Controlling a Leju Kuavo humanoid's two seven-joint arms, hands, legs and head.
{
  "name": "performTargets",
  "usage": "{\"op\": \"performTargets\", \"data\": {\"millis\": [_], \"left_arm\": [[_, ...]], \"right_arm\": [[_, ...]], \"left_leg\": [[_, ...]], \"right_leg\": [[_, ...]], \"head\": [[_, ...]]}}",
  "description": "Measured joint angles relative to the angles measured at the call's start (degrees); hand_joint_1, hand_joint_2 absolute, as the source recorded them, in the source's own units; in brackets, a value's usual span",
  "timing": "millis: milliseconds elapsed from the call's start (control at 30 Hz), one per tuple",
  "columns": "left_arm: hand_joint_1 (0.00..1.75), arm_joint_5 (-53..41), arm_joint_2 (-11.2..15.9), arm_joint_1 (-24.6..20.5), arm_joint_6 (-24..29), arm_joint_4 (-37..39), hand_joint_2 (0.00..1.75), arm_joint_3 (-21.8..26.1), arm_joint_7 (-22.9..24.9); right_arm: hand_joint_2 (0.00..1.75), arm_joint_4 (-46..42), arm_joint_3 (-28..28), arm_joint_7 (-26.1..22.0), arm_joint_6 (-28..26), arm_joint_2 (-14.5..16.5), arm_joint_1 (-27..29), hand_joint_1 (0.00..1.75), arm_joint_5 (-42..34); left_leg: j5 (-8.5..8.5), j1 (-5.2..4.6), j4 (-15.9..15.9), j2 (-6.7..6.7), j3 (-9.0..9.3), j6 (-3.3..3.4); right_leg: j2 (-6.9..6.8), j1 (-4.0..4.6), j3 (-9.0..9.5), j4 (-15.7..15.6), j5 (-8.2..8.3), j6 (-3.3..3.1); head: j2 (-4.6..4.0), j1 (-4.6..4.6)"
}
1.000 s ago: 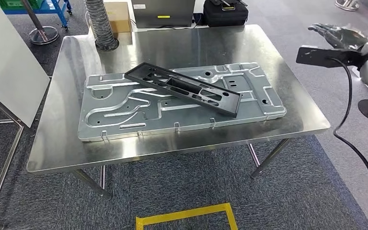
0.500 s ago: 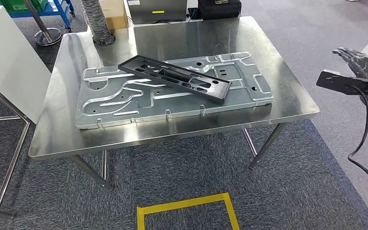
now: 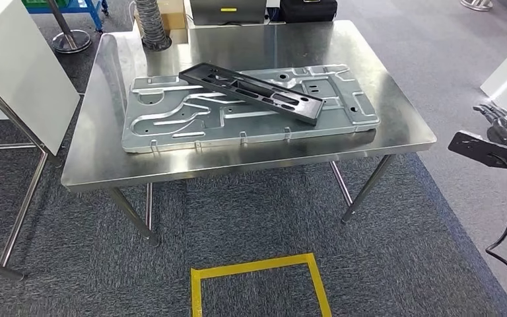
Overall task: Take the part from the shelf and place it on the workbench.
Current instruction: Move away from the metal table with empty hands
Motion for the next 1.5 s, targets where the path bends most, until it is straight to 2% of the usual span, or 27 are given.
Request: {"op": "performTargets", "data": {"millis": [33,100,167,233,300,333,400,467,500,533,567,633,700,767,833,900,967,1000,1033,1067,1133,1200,1233,1300,1367,1467,1500], "left_arm": [[0.0,-0.03,0.0,-0.08,-0.01,0.0,0.0,0.0,0.0],[0.0,-0.11,0.01,-0.26,-0.13,-0.01,0.0,0.0,0.01],[0.0,-0.31,0.04,-0.44,-0.31,-0.02,0.0,0.0,0.05],[0.0,-0.53,0.09,-0.52,-0.4,-0.02,0.0,0.0,0.12],[0.0,-0.6,0.17,-0.5,-0.43,-0.02,0.0,0.0,0.15],[0.0,-0.59,0.21,-0.52,-0.44,-0.02,0.0,0.0,0.14],[0.0,-0.57,0.28,-0.61,-0.49,-0.02,0.0,0.02,0.04],[0.0,-0.54,0.34,-0.67,-0.52,-0.02,0.0,0.08,-0.2],[0.0,-0.53,0.37,-0.66,-0.51,-0.02,0.0,0.14,-0.33],[0.0,-0.52,0.37,-0.61,-0.48,-0.02,0.0,0.24,-0.43],[0.0,-0.52,0.37,-0.54,-0.44,-0.02,0.0,0.34,-0.48],[0.0,-0.56,0.4,-0.28,-0.37,-0.02,0.0,0.49,-0.45],[0.0,-0.66,0.47,0.0,-0.39,-0.02,0.0,0.52,-0.26],[0.0,-0.74,0.45,0.14,-0.47,-0.01,0.0,0.52,-0.04],[0.0,-0.78,0.28,0.14,-0.52,0.02,0.0,0.54,0.1],[0.0,-0.79,0.18,0.09,-0.5,0.03,0.0,0.55,0.16],[0.0,-0.87,0.2,-0.02,-0.37,0.02,0.0,0.55,0.27],[0.0,-0.96,0.19,-0.1,-0.29,0.02,0.0,0.55,0.42],[0.0,-1.06,0.19,-0.22,-0.22,0.02,0.0,0.55,0.67],[0.0,-1.17,0.18,-0.36,-0.19,0.02,0.0,0.55,1.0],[0.0,-1.41,0.18,-0.68,-0.17,0.02,0.0,0.55,1.75],[0.0,-1.67,0.18,-0.96,-0.19,0.02,0.0,0.55,2.45],[0.0,-1.75,0.2,-1.03,-0.19,0.02,0.0,0.55,2.71],[0.0,-1.79,0.28,-1.04,-0.2,0.02,0.0,0.55,2.97],[0.0,-1.78,0.43,-1.04,-0.2,0.02,0.0,0.55,3.0],[0.0,-1.78,0.56,-1.2,-0.21,0.02,0.0,0.55,2.95],[0.0,-1.78,0.59,-1.26,-0.23,0.02,0.0,0.55,2.93]], "right_arm": [[0.0,0.05,-0.77,-0.13,0.2,0.25,0.61,0.0,0.19],[0.0,0.2,-2.5,-0.52,0.44,0.72,1.78,0.0,0.28],[0.0,0.32,-4.61,-1.16,0.07,1.19,3.69,0.0,0.39],[0.0,0.44,-6.89,-1.9,-0.69,1.86,6.41,0.0,0.88],[0.0,0.61,-9.05,-2.4,-1.44,2.82,8.79,0.0,1.34],[0.0,0.68,-10.04,-2.57,-1.75,3.37,9.82,0.0,1.41],[0.0,0.65,-12.03,-2.75,-2.43,4.44,12.81,0.0,1.36],[0.0,0.38,-14.5,-2.8,-3.1,5.79,17.23,0.0,1.35],[0.0,0.19,-15.88,-2.8,-3.45,6.68,19.56,0.0,1.35],[0.0,0.01,-17.37,-2.84,-3.8,7.8,21.82,0.0,1.36],[0.0,-0.11,-18.91,-2.93,-4.13,8.96,23.92,0.0,1.36],[0.0,-0.02,-22.22,-3.15,-4.55,11.61,27.47,0.0,1.25],[0.0,0.78,-25.7,-3.77,-5.06,14.76,29.82,0.0,1.04],[0.0,2.34,-28.81,-4.8,-5.78,17.75,31.28,0.0,1.19],[0.0,3.83,-31.14,-5.44,-6.13,19.74,32.38,0.0,1.45],[0.0,5.02,-32.92,-5.46,-5.94,21.05,32.89,0.0,1.39],[0.0,6.58,-34.56,-5.25,-5.57,22.52,33.17,0.0,1.02],[0.0,7.76,-35.43,-5.18,-5.5,23.5,33.4,0.0,0.71],[0.0,9.25,-36.36,-5.15,-5.54,24.65,33.65,0.0,0.33],[0.0,11.11,-37.36,-5.13,-5.64,25.96,33.86,0.0,-0.21],[0.0,15.1,-39.53,-4.9,-5.97,28.79,34.12,0.0,-1.73],[0.0,18.64,-41.73,-4.01,-6.36,31.98,34.32,0.0,-3.35],[0.0,20.17,-42.76,-3.27,-6.62,33.74,34.55,0.0,-4.02],[0.0,22.89,-44.47,-1.39,-6.9,37.46,35.35,0.0,-5.03],[0.0,25.03,-45.77,0.5,-6.92,40.91,36.0,0.0,-5.55],[0.0,27.0,-46.84,2.33,-6.96,44.86,36.32,0.0,-5.47],[0.0,27.49,-47.07,2.63,-6.97,45.8,36.42,0.0,-5.39]], "left_leg": [[0.65,0.01,0.08,0.01,-0.94,-0.12],[1.86,0.05,0.38,0.01,-2.64,-0.48],[2.89,-0.03,0.69,-0.2,-3.75,-1.05],[3.96,-0.04,0.6,-0.48,-4.06,-1.74],[4.92,-0.04,0.17,-0.64,-4.35,-2.51],[4.19,-0.05,0.57,-0.63,-4.84,-2.84],[-0.68,-0.04,4.49,-0.51,-6.27,-3.24],[-6.59,-0.07,11.84,-0.49,-7.76,-3.35],[-7.75,-0.11,14.98,-0.49,-7.94,-3.31],[-7.48,-0.17,16.66,-0.49,-7.4,-3.19],[-6.19,-0.26,16.4,-0.5,-5.94,-2.97],[-4.05,-0.52,10.36,-0.56,-0.31,-2.19],[-4.87,-0.73,2.51,-0.61,5.24,-1.62],[-5.61,-0.84,-0.77,-0.57,6.83,-1.29],[-4.47,-0.69,-1.17,-0.32,6.05,-0.69],[-2.96,-0.47,-1.55,0.08,4.81,-0.11],[-1.6,-0.48,-1.51,0.37,3.2,0.02],[-0.93,-0.46,-1.47,0.44,2.35,-0.09],[-0.28,-0.42,-1.38,0.48,1.48,-0.23],[0.32,-0.35,-1.21,0.5,0.54,-0.42],[1.31,-0.23,-0.54,0.5,-1.21,-1.0],[2.04,-0.26,0.24,0.53,-2.36,-1.79],[2.43,-0.25,0.42,0.59,-2.61,-2.23],[3.24,-0.11,0.26,0.66,-2.81,-3.15],[1.46,0.08,1.49,0.6,-3.56,-3.88],[-7.16,0.09,10.94,0.39,-6.19,-4.4],[-8.94,0.05,14.58,0.34,-6.71,-4.45]], "right_leg": [[0.0,-0.16,0.76,0.98,0.8,0.14],[0.01,-0.47,5.41,-3.15,3.73,0.25],[0.09,-0.39,12.0,-11.84,3.26,-0.12],[0.15,-0.02,15.01,-16.82,1.66,-0.95],[0.03,-0.01,14.31,-17.19,2.43,-1.88],[-0.09,-0.09,13.67,-17.16,3.12,-2.3],[-0.36,-0.18,12.18,-17.32,4.58,-3.02],[-0.68,0.18,10.66,-17.27,5.79,-3.41],[-0.78,0.37,9.83,-17.19,6.4,-3.5],[-0.86,0.55,8.94,-17.06,7.0,-3.55],[-0.87,0.7,8.06,-16.89,7.55,-3.56],[-0.79,0.94,6.58,-16.45,8.47,-3.44],[-0.6,1.16,5.71,-16.1,9.33,-3.13],[-0.4,1.21,5.34,-16.15,10.34,-2.54],[-0.18,0.95,4.87,-15.84,10.18,-1.87],[0.04,0.62,3.45,-12.31,5.92,-1.3],[0.12,0.35,1.66,-5.25,0.23,-0.71],[0.12,0.16,1.3,-2.04,-0.98,-0.41],[0.12,-0.06,1.61,-0.16,-0.75,-0.16],[0.11,-0.32,2.89,-0.23,0.62,0.04],[0.1,-0.79,8.32,-5.95,3.02,0.25],[0.2,-0.7,14.15,-14.13,2.01,-0.13],[0.28,-0.49,15.61,-16.58,1.15,-0.57],[0.32,-0.18,15.49,-17.52,1.25,-1.81],[0.16,-0.14,14.45,-17.55,2.42,-3.02],[0.14,0.12,12.03,-17.54,4.47,-4.12],[0.17,0.29,11.12,-17.48,5.16,-4.22]], "head": [[0.0,0.0],[0.0,0.0],[0.0,0.0],[0.0,0.01],[0.0,0.03],[0.0,0.01],[0.0,-0.02],[0.0,-0.02],[0.0,-0.02],[0.0,-0.02],[0.0,-0.02],[0.0,-0.03],[0.0,-0.02],[0.0,-0.02],[0.0,-0.02],[0.0,-0.02],[0.0,-0.02],[0.0,-0.01],[0.0,-0.01],[0.0,-0.02],[0.0,-0.02],[0.0,-0.02],[0.0,-0.02],[0.0,-0.01],[0.0,0.0],[0.0,-0.02],[0.0,-0.02]]}}
